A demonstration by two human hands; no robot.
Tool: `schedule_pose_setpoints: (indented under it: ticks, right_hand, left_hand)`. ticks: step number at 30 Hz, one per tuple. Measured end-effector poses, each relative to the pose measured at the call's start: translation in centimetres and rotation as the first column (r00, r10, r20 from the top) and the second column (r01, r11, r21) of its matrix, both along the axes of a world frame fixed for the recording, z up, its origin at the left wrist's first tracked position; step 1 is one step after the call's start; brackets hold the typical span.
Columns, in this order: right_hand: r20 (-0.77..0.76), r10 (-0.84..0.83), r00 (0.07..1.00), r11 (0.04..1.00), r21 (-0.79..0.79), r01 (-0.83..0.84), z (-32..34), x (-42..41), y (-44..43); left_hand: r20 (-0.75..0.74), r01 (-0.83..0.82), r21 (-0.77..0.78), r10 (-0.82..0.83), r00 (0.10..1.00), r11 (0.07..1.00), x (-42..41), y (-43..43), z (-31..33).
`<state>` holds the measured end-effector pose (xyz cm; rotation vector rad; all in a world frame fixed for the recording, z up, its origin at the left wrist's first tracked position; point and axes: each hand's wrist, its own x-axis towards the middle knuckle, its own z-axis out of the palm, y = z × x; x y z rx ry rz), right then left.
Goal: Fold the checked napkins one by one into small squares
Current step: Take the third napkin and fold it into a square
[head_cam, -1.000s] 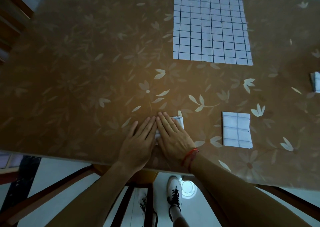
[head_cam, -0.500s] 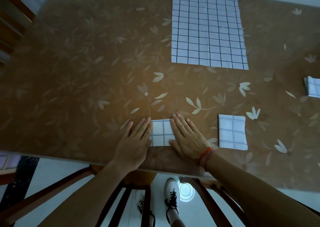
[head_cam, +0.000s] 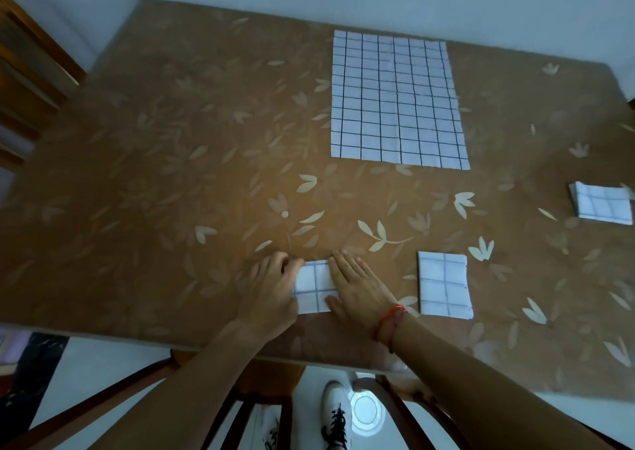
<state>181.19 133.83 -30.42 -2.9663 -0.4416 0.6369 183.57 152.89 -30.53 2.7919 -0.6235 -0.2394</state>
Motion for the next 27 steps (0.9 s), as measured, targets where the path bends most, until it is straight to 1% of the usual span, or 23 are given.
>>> schedule_pose_setpoints:
  ticks: [3,5,7,9,11,14,16,17,18,19,20,21,22,23,24,25,26,27]
  right_hand:
    - [-0.004,-0.019,1.000,1.000,0.007,0.019,0.7,0.6,0.2]
    - [0.027,-0.029,0.999,0.999,0.028,0.028,1.2,1.1,0.2]
    - [0.075,-0.044,0.996,0.996,0.081,0.038,2.0,1.5,0.2]
    - [0.125,-0.049,0.991,0.991,0.129,0.033,3.3,1.7,0.4]
    - [0.148,-0.069,0.987,0.988,0.144,0.047,4.7,1.7,0.7]
    - [0.102,-0.130,0.986,0.989,0.078,0.122,7.0,1.7,1.7]
    - [0.054,-0.148,0.988,0.987,0.071,0.144,10.3,1.0,2.3]
    - [-0.003,-0.175,0.985,0.980,0.098,0.174,12.5,0.6,2.5]
    - [-0.121,-0.242,0.963,0.957,0.133,0.258,14.4,0.2,2.4]
    - [-0.219,-0.253,0.942,0.947,0.141,0.287,15.5,0.2,2.5]
    - [-0.323,-0.327,0.888,0.908,0.153,0.390,18.3,-0.4,2.5]
    - [-0.367,-0.340,0.866,0.875,0.215,0.435,17.2,-0.5,1.7]
    - [-0.383,-0.351,0.855,0.857,0.236,0.457,14.7,-0.2,0.6]
    - [-0.346,-0.376,0.860,0.875,0.173,0.452,12.7,-0.3,0.0]
    - [-0.341,-0.419,0.841,0.824,0.245,0.510,11.2,-1.0,-0.1]
    - [-0.327,-0.473,0.818,0.716,0.398,0.573,11.1,-1.1,0.6]
    - [-0.256,-0.527,0.810,0.638,0.510,0.577,11.8,-0.4,2.0]
    - [-0.192,-0.546,0.816,0.588,0.605,0.536,12.7,0.0,3.2]
  left_hand:
    - [-0.017,-0.031,-0.041,0.030,0.999,0.999,0.3,-0.5,0.4]
    - [-0.076,-0.078,-0.189,0.065,0.995,0.979,0.1,-1.0,0.5]
    - [-0.152,-0.154,-0.341,0.107,0.983,0.927,-0.1,-1.6,0.9]
    - [-0.212,-0.238,-0.413,0.161,0.964,0.879,-0.3,-1.9,1.9]
    - [-0.295,-0.307,-0.458,0.183,0.938,0.834,-0.7,-1.9,3.1]
    - [-0.325,-0.372,-0.494,0.231,0.917,0.786,-1.2,-1.2,4.5]
    - [-0.320,-0.387,-0.530,0.245,0.915,0.754,-1.5,-0.6,5.2]
    - [-0.330,-0.400,-0.549,0.250,0.910,0.734,-1.6,-0.3,5.5]
    - [-0.358,-0.432,-0.564,0.264,0.896,0.704,-1.8,0.2,6.0]
    - [-0.395,-0.477,-0.577,0.284,0.874,0.663,-1.9,0.6,6.5]
    - [-0.433,-0.525,-0.590,0.309,0.847,0.614,-2.0,1.1,7.1]
    - [-0.469,-0.571,-0.606,0.332,0.819,0.553,-2.1,1.5,7.7]
    - [-0.507,-0.617,-0.620,0.352,0.786,0.485,-2.2,2.0,8.3]
    - [-0.547,-0.658,-0.631,0.366,0.753,0.410,-2.2,2.5,9.0]
    - [-0.594,-0.699,-0.631,0.371,0.714,0.336,-2.4,2.9,9.7]
    - [-0.632,-0.728,-0.625,0.366,0.683,0.281,-2.6,3.3,10.3]
    - [-0.658,-0.746,-0.615,0.356,0.664,0.254,-3.0,3.7,10.8]
    - [-0.673,-0.753,-0.612,0.341,0.656,0.242,-3.4,4.0,11.3]
